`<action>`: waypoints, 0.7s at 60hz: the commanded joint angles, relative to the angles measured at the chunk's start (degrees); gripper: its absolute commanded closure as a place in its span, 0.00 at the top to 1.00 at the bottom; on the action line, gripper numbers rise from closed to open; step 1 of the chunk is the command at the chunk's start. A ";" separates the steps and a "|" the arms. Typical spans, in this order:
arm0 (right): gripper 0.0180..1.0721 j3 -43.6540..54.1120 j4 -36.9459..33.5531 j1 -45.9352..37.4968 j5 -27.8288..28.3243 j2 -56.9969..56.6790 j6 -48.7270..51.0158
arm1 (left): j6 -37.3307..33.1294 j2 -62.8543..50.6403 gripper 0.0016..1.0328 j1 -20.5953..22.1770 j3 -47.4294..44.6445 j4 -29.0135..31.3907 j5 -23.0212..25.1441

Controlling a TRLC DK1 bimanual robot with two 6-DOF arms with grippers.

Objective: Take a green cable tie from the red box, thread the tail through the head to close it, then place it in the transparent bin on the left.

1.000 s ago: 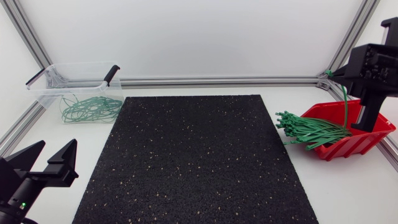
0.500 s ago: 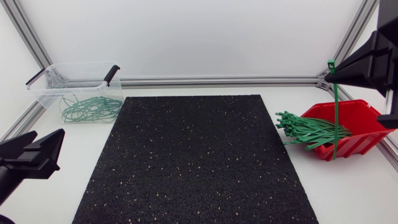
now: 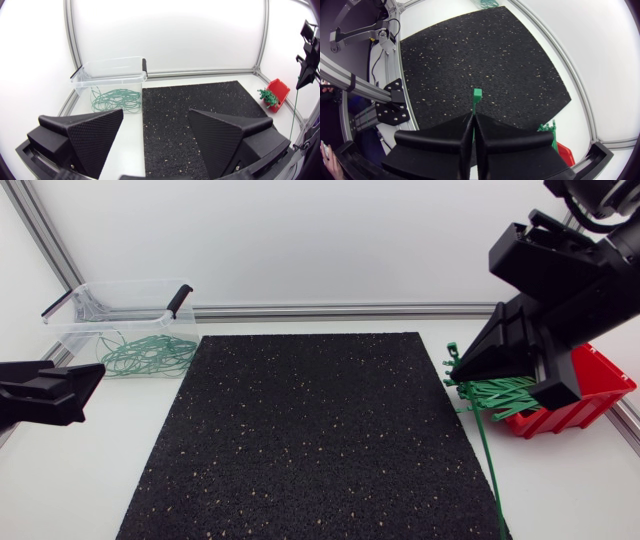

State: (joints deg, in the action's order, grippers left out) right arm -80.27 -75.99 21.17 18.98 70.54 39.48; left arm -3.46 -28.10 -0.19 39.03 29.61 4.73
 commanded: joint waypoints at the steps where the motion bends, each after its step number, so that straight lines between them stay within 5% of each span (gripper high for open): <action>1: 0.05 -1.56 -1.36 1.95 2.11 2.23 -3.19 | -5.68 -2.05 0.87 0.80 2.28 0.37 0.98; 14: 0.05 -3.05 -2.24 6.69 8.35 7.77 -8.02 | -7.87 -7.41 0.79 0.27 5.27 2.56 25.06; 27: 0.06 -4.19 -2.41 7.66 16.35 14.18 -9.07 | -10.86 -19.19 0.93 1.24 7.56 3.18 43.96; 42: 0.06 -4.19 1.28 8.01 24.26 18.05 -8.02 | -12.80 -29.56 0.94 5.55 9.84 3.09 52.48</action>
State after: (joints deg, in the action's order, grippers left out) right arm -83.31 -75.83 28.47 41.76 87.29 31.51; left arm -14.70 -55.00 4.12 45.95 32.73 54.89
